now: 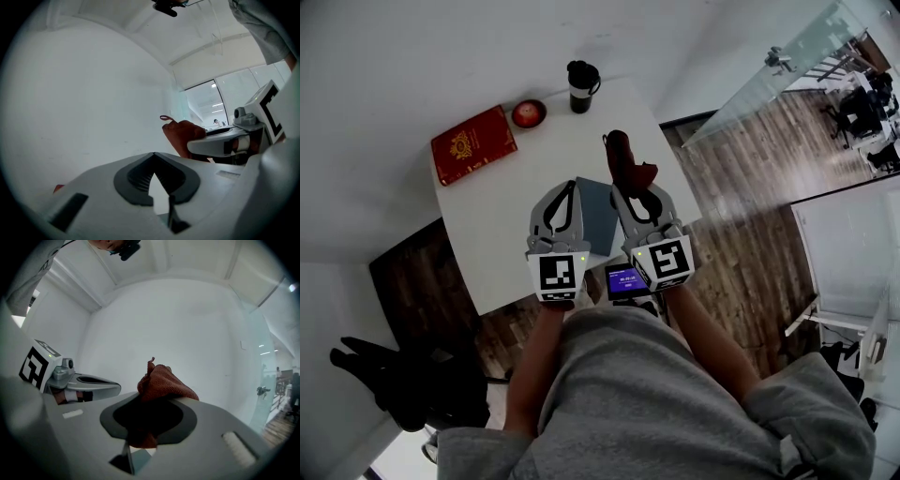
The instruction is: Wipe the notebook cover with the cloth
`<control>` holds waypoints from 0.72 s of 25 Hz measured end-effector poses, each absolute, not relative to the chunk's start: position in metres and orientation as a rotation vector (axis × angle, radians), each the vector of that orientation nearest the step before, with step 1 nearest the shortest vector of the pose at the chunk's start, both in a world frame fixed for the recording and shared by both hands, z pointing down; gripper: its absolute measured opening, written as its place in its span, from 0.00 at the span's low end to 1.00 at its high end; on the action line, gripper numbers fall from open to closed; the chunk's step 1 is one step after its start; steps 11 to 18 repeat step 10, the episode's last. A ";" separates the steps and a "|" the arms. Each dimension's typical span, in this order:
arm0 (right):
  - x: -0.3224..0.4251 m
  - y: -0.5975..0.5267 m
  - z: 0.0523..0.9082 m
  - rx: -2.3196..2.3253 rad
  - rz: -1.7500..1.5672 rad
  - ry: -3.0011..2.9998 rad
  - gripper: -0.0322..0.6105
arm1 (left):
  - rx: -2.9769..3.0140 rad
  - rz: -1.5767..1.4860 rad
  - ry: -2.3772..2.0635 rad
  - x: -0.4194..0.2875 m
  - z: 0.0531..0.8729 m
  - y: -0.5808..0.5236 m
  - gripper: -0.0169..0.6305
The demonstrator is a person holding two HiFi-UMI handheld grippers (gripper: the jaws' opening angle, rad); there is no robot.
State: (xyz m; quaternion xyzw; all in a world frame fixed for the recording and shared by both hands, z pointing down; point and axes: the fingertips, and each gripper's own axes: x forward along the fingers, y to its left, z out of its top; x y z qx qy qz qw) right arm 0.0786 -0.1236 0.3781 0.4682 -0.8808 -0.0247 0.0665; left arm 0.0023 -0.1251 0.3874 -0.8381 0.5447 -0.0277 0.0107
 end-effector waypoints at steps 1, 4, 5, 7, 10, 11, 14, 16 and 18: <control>0.081 -0.124 0.380 1.417 -0.068 -2.652 0.19 | -2.622 -0.089 1.694 0.005 0.389 -0.126 0.03; 0.088 -0.126 0.386 1.422 -0.041 -2.642 0.19 | -2.635 -0.099 1.678 0.011 0.392 -0.129 0.03; 0.090 -0.127 0.388 1.421 -0.035 -2.639 0.19 | -2.641 -0.104 1.674 0.013 0.394 -0.130 0.03; 0.094 -0.127 0.391 1.418 -0.027 -2.636 0.19 | -2.654 -0.114 1.666 0.017 0.399 -0.133 0.03; 0.101 -0.129 0.394 1.420 -0.016 -2.631 0.19 | -2.669 -0.128 1.653 0.026 0.403 -0.136 0.03; 0.101 -0.129 0.394 1.420 -0.016 -2.631 0.19 | -2.669 -0.128 1.653 0.026 0.403 -0.136 0.03; 0.101 -0.129 0.394 1.420 -0.016 -2.631 0.19 | -2.669 -0.128 1.653 0.026 0.403 -0.136 0.03; 0.101 -0.129 0.394 1.420 -0.016 -2.631 0.19 | -2.669 -0.128 1.653 0.026 0.403 -0.136 0.03; 0.101 -0.129 0.394 1.420 -0.016 -2.631 0.19 | -2.669 -0.128 1.653 0.026 0.403 -0.136 0.03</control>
